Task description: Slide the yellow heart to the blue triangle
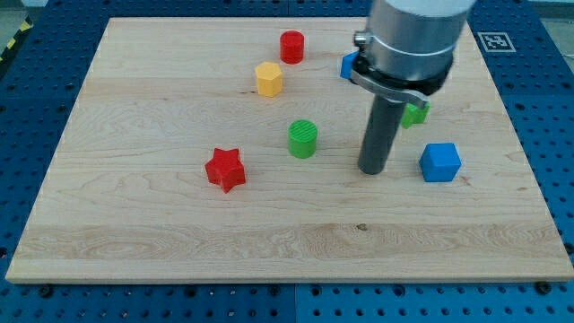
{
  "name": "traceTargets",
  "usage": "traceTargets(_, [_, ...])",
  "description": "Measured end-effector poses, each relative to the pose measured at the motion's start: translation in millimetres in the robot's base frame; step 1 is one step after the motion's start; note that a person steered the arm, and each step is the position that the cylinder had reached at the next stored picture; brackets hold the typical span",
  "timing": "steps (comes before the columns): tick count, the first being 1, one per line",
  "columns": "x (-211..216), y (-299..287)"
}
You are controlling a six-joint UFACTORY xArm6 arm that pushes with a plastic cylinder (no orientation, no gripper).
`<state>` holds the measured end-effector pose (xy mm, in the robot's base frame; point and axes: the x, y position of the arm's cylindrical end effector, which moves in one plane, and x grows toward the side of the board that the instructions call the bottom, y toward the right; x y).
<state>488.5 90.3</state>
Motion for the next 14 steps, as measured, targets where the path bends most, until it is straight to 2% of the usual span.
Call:
traceTargets(1, [-2, 12])
traceTargets(2, [-2, 65])
traceTargets(3, [-2, 95])
traceTargets(4, [-2, 89])
traceTargets(6, [-4, 26])
traceTargets(8, [-5, 29])
traceTargets(9, [-9, 53])
traceTargets(11, [-12, 45])
traceTargets(13, [-27, -7])
traceTargets(14, [-60, -7])
